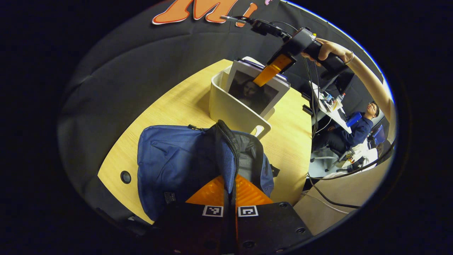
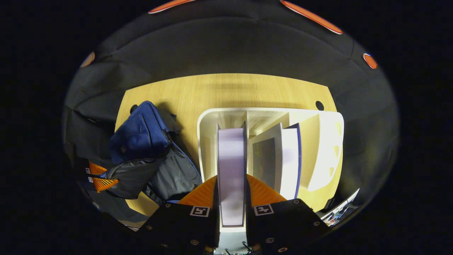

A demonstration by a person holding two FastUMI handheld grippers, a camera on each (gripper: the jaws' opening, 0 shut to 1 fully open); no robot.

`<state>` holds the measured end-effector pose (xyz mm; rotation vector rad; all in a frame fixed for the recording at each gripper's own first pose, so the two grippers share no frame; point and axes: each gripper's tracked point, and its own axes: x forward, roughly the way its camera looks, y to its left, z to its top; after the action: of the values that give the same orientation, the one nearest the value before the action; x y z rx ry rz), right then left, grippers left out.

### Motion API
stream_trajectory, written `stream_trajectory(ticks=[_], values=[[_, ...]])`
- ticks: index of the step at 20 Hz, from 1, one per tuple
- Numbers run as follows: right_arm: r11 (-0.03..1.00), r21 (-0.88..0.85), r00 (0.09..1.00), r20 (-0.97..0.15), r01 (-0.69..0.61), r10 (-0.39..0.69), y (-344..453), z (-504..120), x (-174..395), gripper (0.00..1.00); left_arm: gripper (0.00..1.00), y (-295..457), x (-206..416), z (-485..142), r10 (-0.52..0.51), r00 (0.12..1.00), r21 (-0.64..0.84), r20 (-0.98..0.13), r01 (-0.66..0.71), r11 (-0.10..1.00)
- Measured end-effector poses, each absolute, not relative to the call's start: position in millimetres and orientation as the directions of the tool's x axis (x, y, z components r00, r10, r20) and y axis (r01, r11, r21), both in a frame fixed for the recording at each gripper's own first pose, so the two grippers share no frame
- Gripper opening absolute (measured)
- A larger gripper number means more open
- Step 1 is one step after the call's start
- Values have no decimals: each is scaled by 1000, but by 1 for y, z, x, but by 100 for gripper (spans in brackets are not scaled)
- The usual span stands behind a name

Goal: Open the schoolbag, grab two books from the bookshelf and put them into the schoolbag.

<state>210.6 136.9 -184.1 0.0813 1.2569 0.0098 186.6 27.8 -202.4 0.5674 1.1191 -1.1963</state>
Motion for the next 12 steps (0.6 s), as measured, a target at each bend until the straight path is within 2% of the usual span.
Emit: stream_trajectory(ticks=[6, 12], values=[[991, 111, 453, -889, 78, 64, 119, -117, 190, 30, 1, 28, 180, -196, -412, -16, -166, -911, 929, 330], [955, 275, 640, -755, 111, 143, 106, -36, 141, 29, 1, 26, 176, -186, -398, 30, -115, -917, 936, 334]])
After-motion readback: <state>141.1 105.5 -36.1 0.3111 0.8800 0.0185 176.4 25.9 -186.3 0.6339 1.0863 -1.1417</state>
